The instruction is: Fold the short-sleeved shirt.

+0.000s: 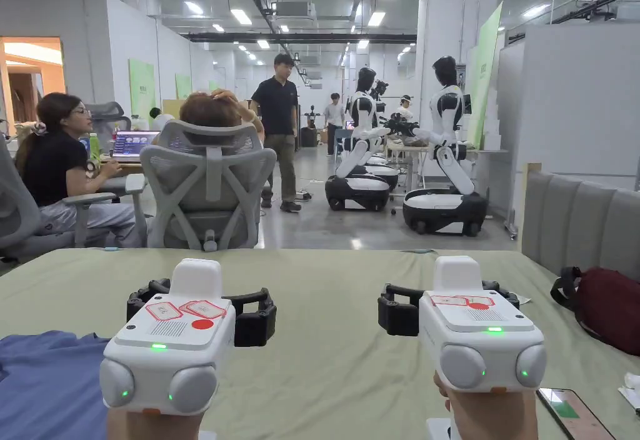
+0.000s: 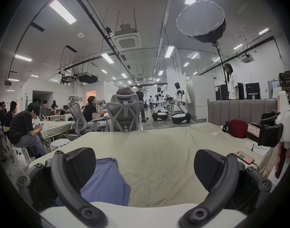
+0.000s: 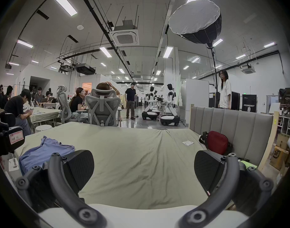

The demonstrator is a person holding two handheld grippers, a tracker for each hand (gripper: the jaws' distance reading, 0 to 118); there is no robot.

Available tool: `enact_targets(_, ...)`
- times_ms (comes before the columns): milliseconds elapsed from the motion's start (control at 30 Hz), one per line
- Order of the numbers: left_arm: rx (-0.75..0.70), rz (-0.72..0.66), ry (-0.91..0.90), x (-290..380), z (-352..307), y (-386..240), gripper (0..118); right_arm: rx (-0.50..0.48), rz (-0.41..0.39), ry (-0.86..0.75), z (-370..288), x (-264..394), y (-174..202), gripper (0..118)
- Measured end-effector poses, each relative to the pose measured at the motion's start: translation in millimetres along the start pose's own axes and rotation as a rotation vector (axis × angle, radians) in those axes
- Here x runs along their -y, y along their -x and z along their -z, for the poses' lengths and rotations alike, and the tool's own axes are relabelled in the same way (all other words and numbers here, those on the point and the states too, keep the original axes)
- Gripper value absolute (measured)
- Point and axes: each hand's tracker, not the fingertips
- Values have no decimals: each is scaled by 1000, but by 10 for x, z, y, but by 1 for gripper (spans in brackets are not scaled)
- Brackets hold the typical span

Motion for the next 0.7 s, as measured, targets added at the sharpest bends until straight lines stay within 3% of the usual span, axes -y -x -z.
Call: enact_targets(700, 5, -6, -1, 1, -29, -7, 118, 5, -20, 2, -18, 7, -18, 118)
